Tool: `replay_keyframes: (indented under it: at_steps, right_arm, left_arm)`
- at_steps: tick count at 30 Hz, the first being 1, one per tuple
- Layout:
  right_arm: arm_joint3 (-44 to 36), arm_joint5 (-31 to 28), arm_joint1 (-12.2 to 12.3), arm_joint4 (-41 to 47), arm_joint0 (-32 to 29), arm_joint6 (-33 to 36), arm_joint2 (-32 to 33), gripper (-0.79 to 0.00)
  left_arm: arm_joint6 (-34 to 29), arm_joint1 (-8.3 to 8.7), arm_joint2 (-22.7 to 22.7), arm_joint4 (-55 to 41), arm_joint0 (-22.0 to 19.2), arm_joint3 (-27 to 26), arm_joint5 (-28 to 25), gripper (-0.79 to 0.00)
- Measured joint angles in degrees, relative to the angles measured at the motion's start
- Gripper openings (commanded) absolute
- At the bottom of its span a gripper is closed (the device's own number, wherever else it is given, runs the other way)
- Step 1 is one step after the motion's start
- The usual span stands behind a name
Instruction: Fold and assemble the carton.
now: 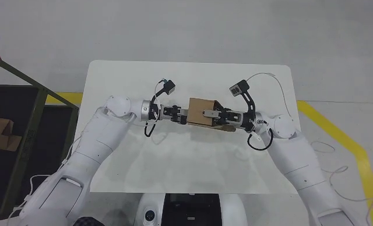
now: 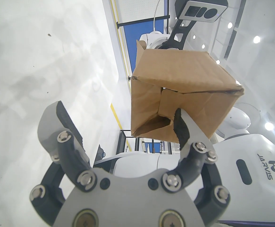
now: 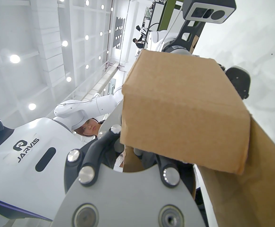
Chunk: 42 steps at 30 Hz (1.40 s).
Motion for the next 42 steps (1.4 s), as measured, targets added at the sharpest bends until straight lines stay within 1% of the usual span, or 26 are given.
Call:
replay_keyframes:
  at_steps: [6, 13, 18, 30, 42]
  right_arm:
    - [0.2, -0.1, 0.0, 0.0, 0.0, 0.1, 0.1, -0.785]
    - [0.5, -0.1, 0.0, -0.4, 0.1, 0.1, 0.5, -0.785]
    - [0.2, -0.1, 0.0, -0.4, 0.0, 0.3, 0.5, -0.785]
    - [-0.5, -0.2, 0.0, 0.8, -0.5, 0.9, 0.6, -0.785]
    - [-0.4, -0.3, -0.1, 1.7, -0.7, 1.7, 0.9, -0.785]
  left_arm:
    - [0.1, -0.11, 0.2, 0.2, -0.3, 0.3, -0.3, 0.0]
    - [0.7, 0.47, -1.8, 0.1, 0.2, 1.6, -0.8, 0.0]
    - [0.6, 0.69, -2.1, 0.5, 0.8, 1.5, -0.4, 0.0]
    - [2.0, 0.64, -1.2, 3.1, 0.9, 1.0, 0.5, 0.0]
    - [2.8, 0.08, 0.8, 4.6, 0.1, -0.4, 1.3, 0.0]
